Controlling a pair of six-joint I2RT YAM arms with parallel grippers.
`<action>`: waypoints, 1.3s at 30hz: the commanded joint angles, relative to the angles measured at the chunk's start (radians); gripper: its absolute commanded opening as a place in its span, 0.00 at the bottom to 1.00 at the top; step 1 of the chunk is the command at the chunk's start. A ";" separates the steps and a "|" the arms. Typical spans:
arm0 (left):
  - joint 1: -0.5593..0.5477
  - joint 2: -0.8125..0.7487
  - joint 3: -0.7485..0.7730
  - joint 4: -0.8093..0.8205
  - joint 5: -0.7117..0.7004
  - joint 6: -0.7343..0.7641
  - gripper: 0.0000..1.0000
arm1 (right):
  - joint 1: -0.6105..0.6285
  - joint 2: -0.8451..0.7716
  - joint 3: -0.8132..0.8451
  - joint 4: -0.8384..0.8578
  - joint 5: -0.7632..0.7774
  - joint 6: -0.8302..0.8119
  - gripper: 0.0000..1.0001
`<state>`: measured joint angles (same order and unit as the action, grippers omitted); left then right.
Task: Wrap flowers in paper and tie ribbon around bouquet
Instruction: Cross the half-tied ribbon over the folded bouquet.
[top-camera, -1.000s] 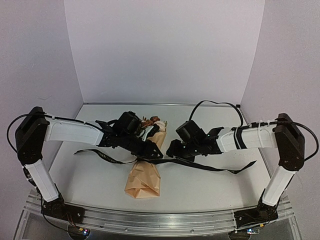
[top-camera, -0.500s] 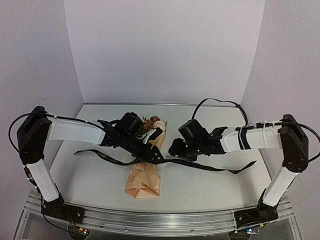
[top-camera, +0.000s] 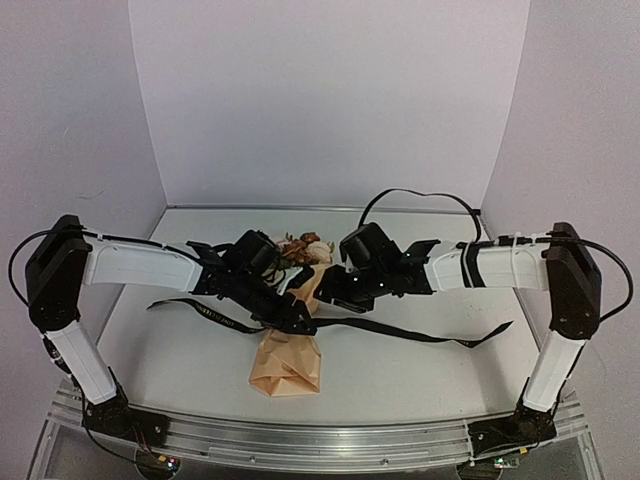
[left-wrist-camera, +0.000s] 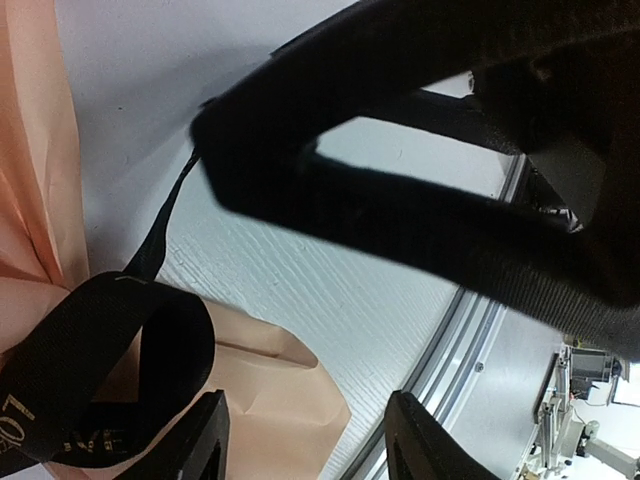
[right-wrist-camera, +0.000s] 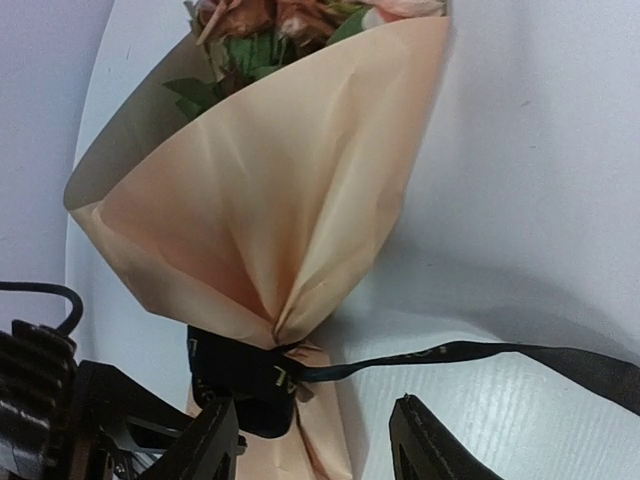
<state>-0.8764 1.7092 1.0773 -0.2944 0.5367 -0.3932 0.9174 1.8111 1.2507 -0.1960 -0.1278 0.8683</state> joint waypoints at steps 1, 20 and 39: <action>-0.002 -0.077 -0.039 0.053 -0.009 -0.003 0.54 | 0.014 0.070 0.079 -0.001 -0.100 0.003 0.53; 0.158 -0.329 -0.174 0.055 -0.252 -0.139 0.54 | 0.103 0.158 0.202 -0.163 0.070 -0.169 0.44; 0.165 -0.260 -0.146 0.080 -0.217 -0.105 0.54 | 0.123 0.226 0.303 -0.246 0.128 -0.210 0.30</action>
<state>-0.7143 1.4412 0.9054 -0.2513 0.3065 -0.5198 1.0305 2.0226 1.5062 -0.4177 -0.0296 0.6769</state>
